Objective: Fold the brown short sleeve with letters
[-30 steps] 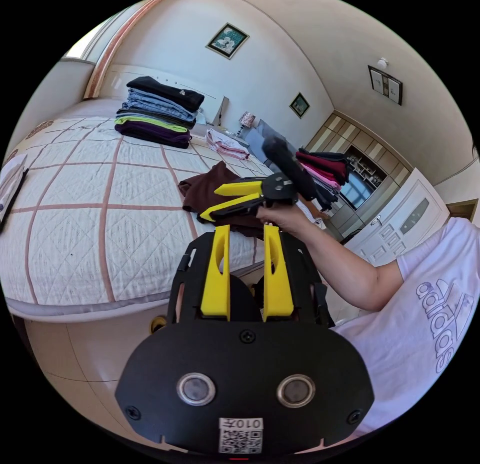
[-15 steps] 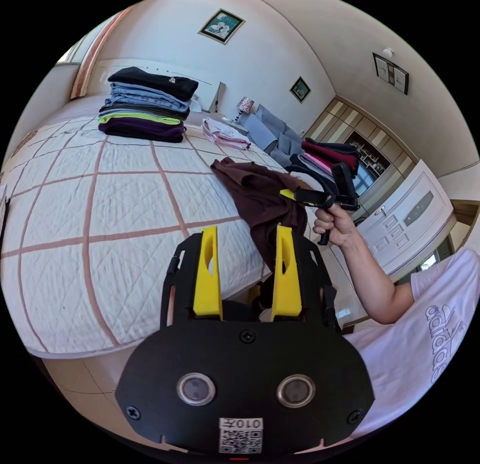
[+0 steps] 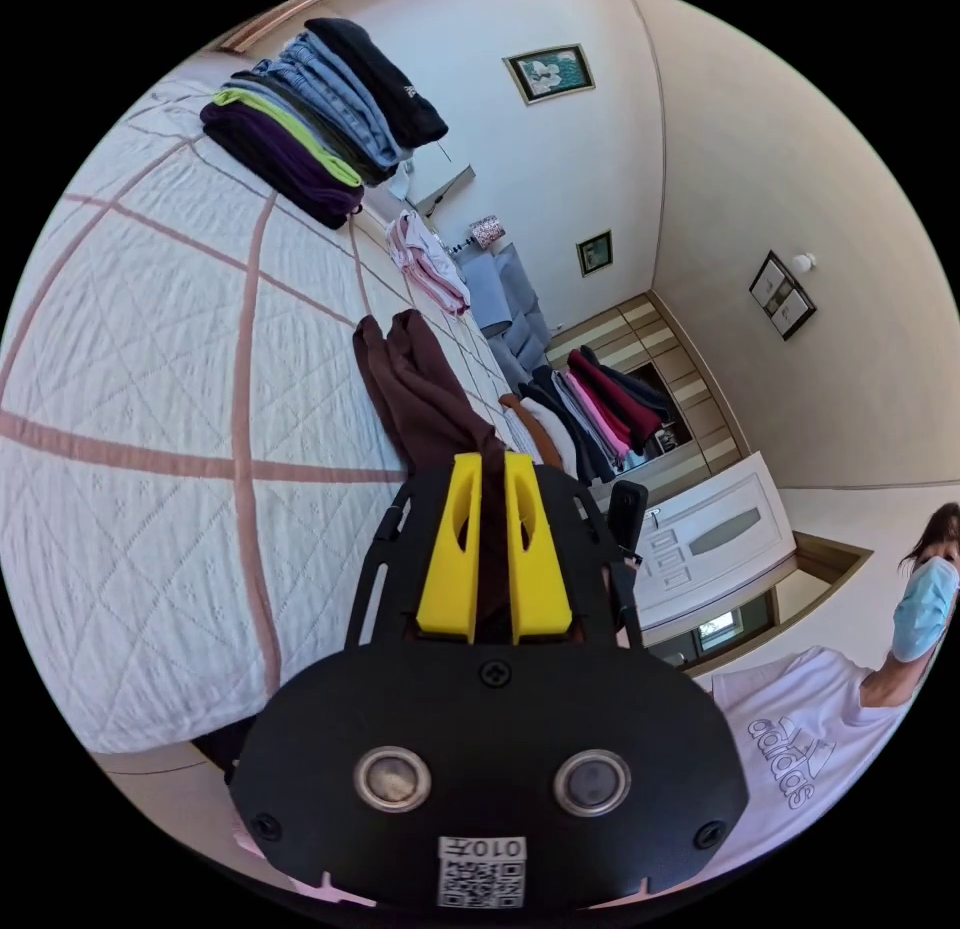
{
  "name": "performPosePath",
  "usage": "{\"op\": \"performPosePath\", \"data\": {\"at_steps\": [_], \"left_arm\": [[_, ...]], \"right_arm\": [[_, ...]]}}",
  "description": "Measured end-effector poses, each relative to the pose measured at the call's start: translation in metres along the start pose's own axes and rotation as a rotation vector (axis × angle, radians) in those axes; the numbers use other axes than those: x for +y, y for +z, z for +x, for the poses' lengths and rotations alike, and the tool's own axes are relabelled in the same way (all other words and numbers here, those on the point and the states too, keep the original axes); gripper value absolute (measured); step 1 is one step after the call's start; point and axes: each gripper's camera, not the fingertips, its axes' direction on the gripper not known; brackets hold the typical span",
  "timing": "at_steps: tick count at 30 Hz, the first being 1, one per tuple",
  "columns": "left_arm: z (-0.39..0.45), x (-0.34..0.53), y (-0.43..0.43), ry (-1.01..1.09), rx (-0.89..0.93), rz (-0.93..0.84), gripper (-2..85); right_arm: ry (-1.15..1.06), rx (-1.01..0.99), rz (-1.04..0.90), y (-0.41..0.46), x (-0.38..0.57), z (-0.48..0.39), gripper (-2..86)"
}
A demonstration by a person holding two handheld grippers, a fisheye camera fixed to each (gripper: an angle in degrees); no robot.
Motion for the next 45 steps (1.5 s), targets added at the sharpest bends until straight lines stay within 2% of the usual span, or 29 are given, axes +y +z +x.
{"op": "performPosePath", "data": {"at_steps": [3,5,7,8,10,14,17,20,21,25,28,32,34,37,42,45], "left_arm": [[0.025,-0.012,0.001,0.106,-0.008,-0.032,1.3],[0.042,-0.012,-0.020,0.146,-0.073,0.083,0.8],[0.063,-0.010,-0.051,0.177,-0.150,0.203,0.8],[0.068,-0.010,-0.055,0.188,-0.166,0.208,0.8],[0.080,-0.010,-0.047,0.209,-0.215,0.116,1.5],[0.088,0.017,0.007,0.241,-0.265,-0.078,4.5],[0.089,0.057,0.059,0.262,-0.338,-0.207,7.4],[0.106,0.094,0.121,0.444,-0.445,-0.370,9.9],[0.122,0.111,0.149,0.578,-0.508,-0.436,10.9],[0.168,0.171,0.238,1.033,-0.712,-0.631,13.5],[0.178,0.195,0.269,1.174,-0.776,-0.659,14.0],[0.179,0.198,0.280,1.146,-0.788,-0.646,13.9],[0.179,0.189,0.274,1.058,-0.714,-0.612,13.9],[0.177,0.182,0.269,0.995,-0.671,-0.600,14.0],[0.183,0.173,0.269,0.955,-0.667,-0.602,14.0],[0.206,0.158,0.250,0.924,-0.628,-0.496,14.1]], "right_arm": [[-0.040,0.129,-0.007,-0.014,-0.011,-0.013,4.1],[-0.046,0.300,0.012,-0.034,-0.018,-0.025,3.9],[-0.028,0.352,0.092,-0.058,-0.018,-0.027,4.0],[-0.012,0.359,0.136,-0.072,-0.017,-0.026,4.0],[0.068,0.395,0.157,-0.084,-0.015,-0.014,4.0],[0.431,0.694,0.186,-0.092,0.024,0.049,4.3],[0.558,0.719,0.137,-0.092,0.063,0.074,4.6],[0.480,0.850,0.144,-0.092,0.073,0.055,5.9],[0.448,0.866,0.138,-0.091,0.071,0.051,6.4],[0.272,0.780,0.137,-0.090,0.040,0.037,10.4],[0.295,0.745,0.053,-0.082,0.017,0.051,11.4],[0.387,0.728,-0.061,-0.053,0.016,0.068,10.9],[0.384,0.799,0.019,-0.047,0.027,0.059,9.6],[0.371,0.865,0.007,-0.045,0.031,0.045,6.0],[0.316,0.828,-0.007,-0.065,0.011,0.024,4.4],[0.256,0.813,0.005,-0.083,-0.011,-0.004,4.2]]}}
